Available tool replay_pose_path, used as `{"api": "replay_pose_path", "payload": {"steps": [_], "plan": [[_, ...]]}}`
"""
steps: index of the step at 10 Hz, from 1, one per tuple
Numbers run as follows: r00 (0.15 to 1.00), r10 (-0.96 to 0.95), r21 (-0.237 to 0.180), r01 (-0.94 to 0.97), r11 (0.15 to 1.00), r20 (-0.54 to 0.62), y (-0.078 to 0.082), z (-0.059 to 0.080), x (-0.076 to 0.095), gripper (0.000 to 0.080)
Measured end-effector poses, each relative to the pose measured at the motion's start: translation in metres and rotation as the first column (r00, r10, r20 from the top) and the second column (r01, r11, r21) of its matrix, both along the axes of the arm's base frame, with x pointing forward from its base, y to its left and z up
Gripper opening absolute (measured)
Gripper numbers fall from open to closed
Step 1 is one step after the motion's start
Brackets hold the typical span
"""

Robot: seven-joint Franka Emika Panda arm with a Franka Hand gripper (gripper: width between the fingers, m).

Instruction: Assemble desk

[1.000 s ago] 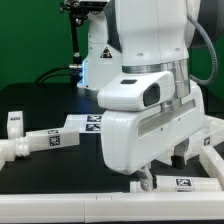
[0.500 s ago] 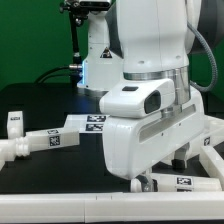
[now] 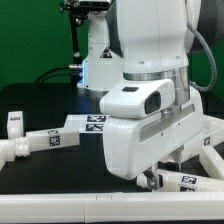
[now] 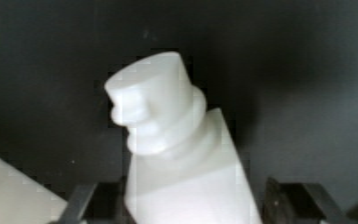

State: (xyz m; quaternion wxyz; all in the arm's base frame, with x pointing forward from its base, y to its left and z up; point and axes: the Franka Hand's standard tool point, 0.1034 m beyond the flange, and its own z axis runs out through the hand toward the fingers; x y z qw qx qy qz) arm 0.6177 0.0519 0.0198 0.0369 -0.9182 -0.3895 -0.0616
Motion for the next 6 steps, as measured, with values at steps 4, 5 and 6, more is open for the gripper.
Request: {"api": "replay_pose_path", "payload": {"steps": [4,5,6], "plan": [[1.0,-0.019,-0.017,0.019,1.0,0.002,-0.013,0.013,-0.039,0.0339],[0.995,-0.101,-0.025,0.101,0.995,0.005,-0.023,0.028,-0.059,0.0284],[0.986,-0.164,-0.032,0.164,0.986,-0.016,-0.028,0.036,-0.072,0.0284]]}}
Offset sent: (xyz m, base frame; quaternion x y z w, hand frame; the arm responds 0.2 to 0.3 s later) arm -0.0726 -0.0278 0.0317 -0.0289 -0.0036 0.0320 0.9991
